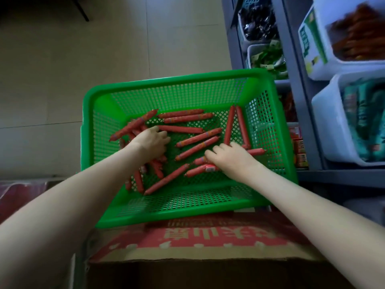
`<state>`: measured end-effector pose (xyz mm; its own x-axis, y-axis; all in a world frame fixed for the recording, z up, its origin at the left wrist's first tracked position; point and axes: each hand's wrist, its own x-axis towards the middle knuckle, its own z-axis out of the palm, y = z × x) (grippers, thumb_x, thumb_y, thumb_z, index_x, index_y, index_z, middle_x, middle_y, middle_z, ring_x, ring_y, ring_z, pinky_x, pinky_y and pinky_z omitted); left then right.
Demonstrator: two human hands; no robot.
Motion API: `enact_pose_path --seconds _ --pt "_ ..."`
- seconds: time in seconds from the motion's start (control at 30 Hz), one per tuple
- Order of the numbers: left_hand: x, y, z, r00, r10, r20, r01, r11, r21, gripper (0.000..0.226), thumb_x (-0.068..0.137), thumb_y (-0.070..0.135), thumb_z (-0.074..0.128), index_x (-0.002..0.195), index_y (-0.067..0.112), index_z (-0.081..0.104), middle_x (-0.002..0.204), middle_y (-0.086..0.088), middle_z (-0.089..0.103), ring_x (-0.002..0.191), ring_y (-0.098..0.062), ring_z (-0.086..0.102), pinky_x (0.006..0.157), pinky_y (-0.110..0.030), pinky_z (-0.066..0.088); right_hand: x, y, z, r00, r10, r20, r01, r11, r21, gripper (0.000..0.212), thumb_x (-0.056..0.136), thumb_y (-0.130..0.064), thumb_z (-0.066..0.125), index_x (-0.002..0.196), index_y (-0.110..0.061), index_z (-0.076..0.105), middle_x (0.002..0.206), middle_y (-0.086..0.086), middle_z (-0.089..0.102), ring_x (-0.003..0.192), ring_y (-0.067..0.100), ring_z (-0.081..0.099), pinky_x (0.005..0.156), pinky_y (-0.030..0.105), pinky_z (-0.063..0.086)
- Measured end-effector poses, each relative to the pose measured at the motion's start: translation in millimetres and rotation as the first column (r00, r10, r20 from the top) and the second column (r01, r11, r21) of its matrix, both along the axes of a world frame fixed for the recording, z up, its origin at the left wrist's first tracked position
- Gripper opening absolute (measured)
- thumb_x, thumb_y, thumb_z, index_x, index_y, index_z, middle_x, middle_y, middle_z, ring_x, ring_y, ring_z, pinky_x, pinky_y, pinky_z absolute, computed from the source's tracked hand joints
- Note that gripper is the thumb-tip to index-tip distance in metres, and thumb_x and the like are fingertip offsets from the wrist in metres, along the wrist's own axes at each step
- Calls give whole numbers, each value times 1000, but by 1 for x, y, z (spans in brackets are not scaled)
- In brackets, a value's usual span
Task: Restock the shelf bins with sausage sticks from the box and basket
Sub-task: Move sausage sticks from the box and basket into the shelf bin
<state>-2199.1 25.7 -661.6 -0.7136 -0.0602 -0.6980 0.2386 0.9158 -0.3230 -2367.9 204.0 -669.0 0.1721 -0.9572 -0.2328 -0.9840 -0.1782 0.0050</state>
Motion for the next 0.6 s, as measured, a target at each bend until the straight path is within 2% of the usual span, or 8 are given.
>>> enact_pose_path --seconds 0.17,0.23,0.3,0.37,0.43,0.47,0.53,0.6 --pt "18 2 13 993 80 -86 -71 992 105 25 95 20 41 116 21 55 116 3 58 111 -20 52 93 -32 38 -10 17 28 996 -87 -21 77 948 -309 35 67 1 52 101 -8 58 74 8 58 65 28 58 58 34 43" --pt "16 8 29 972 191 -136 -169 972 161 23 92 22 47 114 21 53 110 3 61 106 -20 56 89 -32 42 -8 19 50 992 -129 13 124 918 -376 30 77 -3 48 106 -9 51 76 8 58 66 28 57 59 34 43" --pt "11 15 52 899 373 -230 -310 912 267 28 88 21 55 116 17 53 109 -1 63 105 -23 57 86 -33 44 -5 19 82 977 -188 100 213 884 -416 29 81 -10 54 109 -9 47 78 9 59 68 29 58 61 35 43" --pt "6 23 87 702 638 -317 -474 750 461 39 84 24 63 120 13 54 113 -8 63 107 -29 58 84 -36 46 -3 20 122 930 -292 223 363 829 -425 33 80 -15 53 111 -9 45 82 10 60 72 30 58 65 37 42" --pt "1 36 133 424 841 -335 -503 527 685 32 82 26 67 110 12 56 103 -12 66 98 -33 61 75 -36 45 5 25 170 806 -399 438 567 734 -374 34 78 -12 54 111 -9 48 87 12 62 78 32 60 68 34 41" --pt "-2 44 159 302 900 -313 -469 426 773 23 82 25 67 98 13 56 92 -11 66 88 -32 61 68 -35 42 10 30 197 709 -440 550 667 671 -324 34 78 -8 58 111 -7 51 89 12 64 79 28 60 67 29 40" --pt "-11 61 211 120 974 -191 -356 222 908 20 81 24 70 78 19 51 70 -2 60 68 -23 57 60 -31 37 22 43 249 480 -488 729 829 524 -195 32 79 -1 66 108 -6 55 83 4 63 70 7 55 60 12 34" --pt "-23 81 268 41 998 -38 -224 46 974 27 80 28 71 67 16 51 58 4 55 58 -17 53 57 -31 41 32 58 299 333 -463 821 908 394 -146 29 80 -4 69 104 -11 54 71 -11 54 62 -6 50 57 1 33"
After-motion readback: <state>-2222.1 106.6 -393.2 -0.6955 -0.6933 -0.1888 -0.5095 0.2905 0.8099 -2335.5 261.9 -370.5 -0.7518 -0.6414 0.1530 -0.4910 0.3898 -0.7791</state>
